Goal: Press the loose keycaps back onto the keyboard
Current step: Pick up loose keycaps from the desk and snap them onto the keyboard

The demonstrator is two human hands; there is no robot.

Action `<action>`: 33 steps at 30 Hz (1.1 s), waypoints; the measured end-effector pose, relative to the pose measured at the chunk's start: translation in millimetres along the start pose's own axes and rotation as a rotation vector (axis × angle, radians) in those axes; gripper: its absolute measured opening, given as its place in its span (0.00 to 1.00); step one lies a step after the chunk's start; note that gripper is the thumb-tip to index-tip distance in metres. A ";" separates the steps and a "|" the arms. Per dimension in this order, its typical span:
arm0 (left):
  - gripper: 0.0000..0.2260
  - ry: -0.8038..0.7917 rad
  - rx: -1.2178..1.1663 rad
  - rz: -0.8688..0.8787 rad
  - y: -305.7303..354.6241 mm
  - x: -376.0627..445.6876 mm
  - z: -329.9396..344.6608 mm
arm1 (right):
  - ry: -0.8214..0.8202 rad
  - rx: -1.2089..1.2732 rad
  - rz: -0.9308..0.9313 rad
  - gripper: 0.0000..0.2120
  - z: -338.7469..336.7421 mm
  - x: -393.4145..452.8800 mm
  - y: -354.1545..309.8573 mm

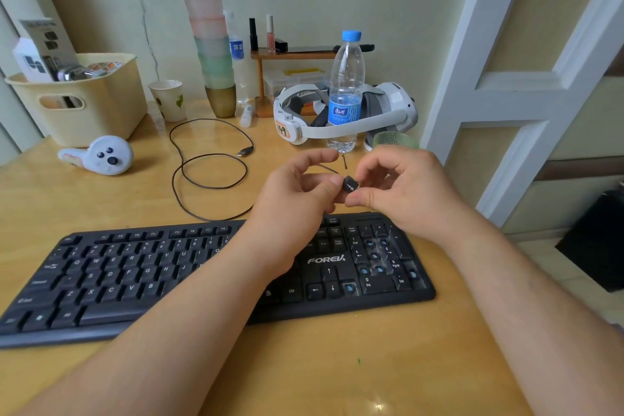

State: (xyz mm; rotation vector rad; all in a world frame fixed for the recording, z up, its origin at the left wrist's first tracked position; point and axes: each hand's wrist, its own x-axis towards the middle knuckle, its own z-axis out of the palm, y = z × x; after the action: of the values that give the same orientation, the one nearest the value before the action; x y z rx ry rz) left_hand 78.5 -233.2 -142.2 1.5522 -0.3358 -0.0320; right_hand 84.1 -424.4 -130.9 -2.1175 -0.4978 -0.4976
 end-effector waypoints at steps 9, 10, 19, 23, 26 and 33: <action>0.09 0.032 -0.022 -0.023 -3.3 3.2 -0.2 | 0.007 -0.084 -0.126 0.16 4.4 -3.6 -8.9; 0.09 0.042 -0.024 -0.022 -2.7 3.2 -0.5 | 0.015 -0.079 -0.119 0.15 4.1 -4.3 -9.6; 0.11 0.058 -0.084 0.017 3.7 0.9 -3.4 | -0.003 -0.078 -0.089 0.12 1.3 -3.8 -19.6; 0.11 0.067 -0.083 0.027 5.6 0.5 -5.4 | 0.003 -0.040 -0.081 0.13 3.4 -3.5 -18.8; 0.10 0.070 -0.083 0.024 6.0 -0.3 -5.8 | 0.003 -0.024 -0.081 0.13 4.0 -3.1 -15.4; 0.10 0.046 -0.116 0.013 2.7 1.7 -3.4 | 0.014 0.027 -0.073 0.17 3.9 -2.1 -6.8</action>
State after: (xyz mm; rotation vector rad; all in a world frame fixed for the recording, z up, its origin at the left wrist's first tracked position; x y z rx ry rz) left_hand 80.4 -230.2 -139.2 1.4332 -0.3030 -0.0057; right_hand 79.4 -417.9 -129.5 -2.0748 -0.5722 -0.5433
